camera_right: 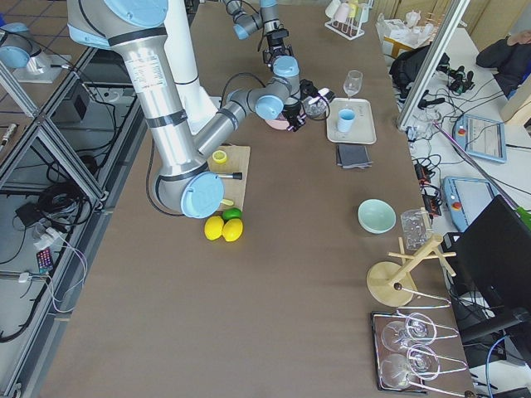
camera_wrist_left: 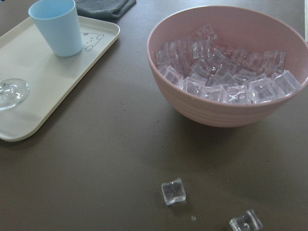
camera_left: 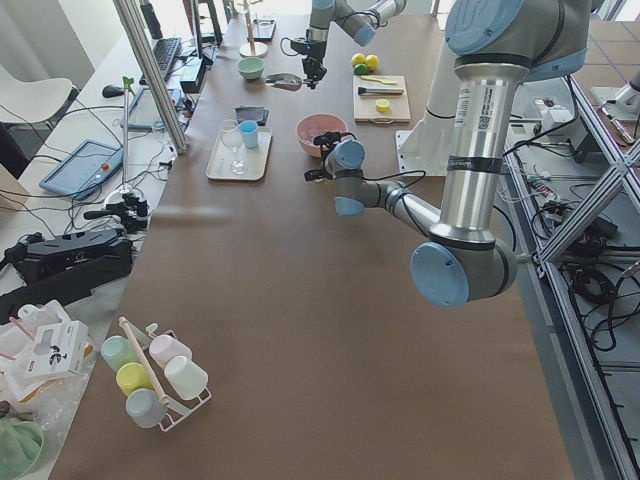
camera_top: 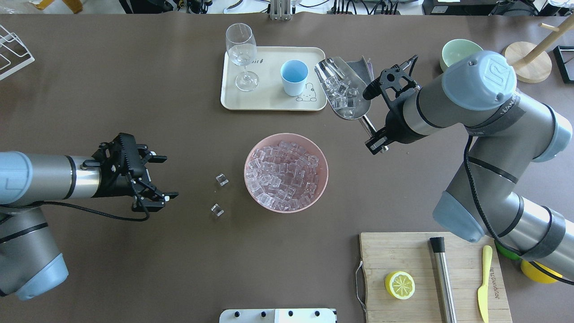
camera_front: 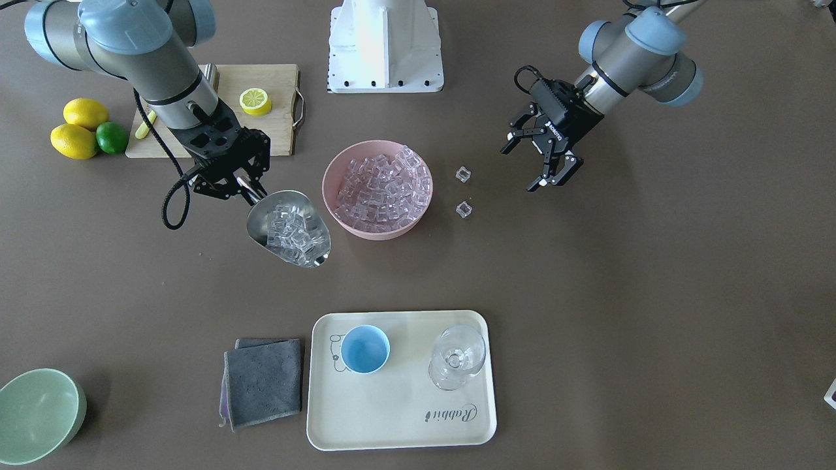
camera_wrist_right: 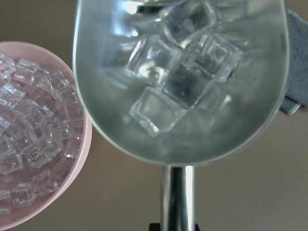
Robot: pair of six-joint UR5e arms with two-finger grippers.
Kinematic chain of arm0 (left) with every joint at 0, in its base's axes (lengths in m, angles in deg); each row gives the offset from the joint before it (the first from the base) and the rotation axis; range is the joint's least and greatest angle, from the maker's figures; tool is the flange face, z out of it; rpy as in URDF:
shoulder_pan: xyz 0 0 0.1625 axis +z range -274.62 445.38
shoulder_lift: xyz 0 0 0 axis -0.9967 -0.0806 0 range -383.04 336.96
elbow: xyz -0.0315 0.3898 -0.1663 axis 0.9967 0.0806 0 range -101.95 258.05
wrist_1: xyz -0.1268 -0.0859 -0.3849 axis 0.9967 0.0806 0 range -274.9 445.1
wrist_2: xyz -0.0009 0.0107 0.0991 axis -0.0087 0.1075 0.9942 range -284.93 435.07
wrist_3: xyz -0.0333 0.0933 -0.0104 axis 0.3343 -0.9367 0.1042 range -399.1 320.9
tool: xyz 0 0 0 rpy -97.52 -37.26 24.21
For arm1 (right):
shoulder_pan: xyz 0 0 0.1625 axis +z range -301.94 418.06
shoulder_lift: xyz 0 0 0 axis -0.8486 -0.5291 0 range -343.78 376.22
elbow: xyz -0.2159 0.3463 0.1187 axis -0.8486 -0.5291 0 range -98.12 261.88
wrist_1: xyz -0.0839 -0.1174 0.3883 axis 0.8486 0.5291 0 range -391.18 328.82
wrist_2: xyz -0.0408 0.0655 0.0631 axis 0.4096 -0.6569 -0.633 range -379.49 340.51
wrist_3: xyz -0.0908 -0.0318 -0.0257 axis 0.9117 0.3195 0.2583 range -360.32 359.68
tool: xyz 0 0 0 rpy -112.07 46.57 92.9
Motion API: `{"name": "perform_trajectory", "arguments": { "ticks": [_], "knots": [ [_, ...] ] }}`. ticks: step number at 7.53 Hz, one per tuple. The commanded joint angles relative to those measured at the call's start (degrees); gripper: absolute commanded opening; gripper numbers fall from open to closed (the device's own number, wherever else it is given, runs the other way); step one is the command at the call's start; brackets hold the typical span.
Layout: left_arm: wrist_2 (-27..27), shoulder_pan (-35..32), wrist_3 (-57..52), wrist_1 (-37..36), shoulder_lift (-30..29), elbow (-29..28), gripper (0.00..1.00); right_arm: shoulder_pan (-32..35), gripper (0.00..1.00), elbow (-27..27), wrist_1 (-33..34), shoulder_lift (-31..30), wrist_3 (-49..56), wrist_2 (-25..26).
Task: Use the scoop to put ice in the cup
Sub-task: 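Carry the ice-filled scoop toward the light-blue cup while the left arm withdraws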
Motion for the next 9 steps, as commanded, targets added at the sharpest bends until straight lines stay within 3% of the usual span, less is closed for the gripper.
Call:
{"name": "perform_trajectory", "arguments": {
  "ticks": [1, 3, 5, 7, 9],
  "knots": [
    [-9.6, -8.2, -0.2, 0.0, 10.3, 3.9, 0.99, 0.0, 0.0, -1.0, 8.3, 3.2, 0.1, -2.9],
    [-18.8, -16.6, -0.2, -0.9, 15.9, 3.3, 0.99, 0.1, 0.0, -1.0, 18.0, 6.9, 2.0, -5.1],
    [-23.6, -23.6, -0.3, -6.2, 20.8, 3.2, 0.99, 0.2, 0.0, -1.8, 27.2, 10.7, 4.5, -6.9],
    [-30.0, -31.9, -0.4, -18.5, 21.5, 1.1, 0.99, 1.5, 0.0, -9.3, 35.2, 18.6, 4.4, -11.7],
    [-31.2, -38.7, -0.4, -36.7, 21.3, 1.0, 0.99, 4.6, 0.0, -18.7, 36.3, 23.8, 4.1, -23.0]
  ]
}}
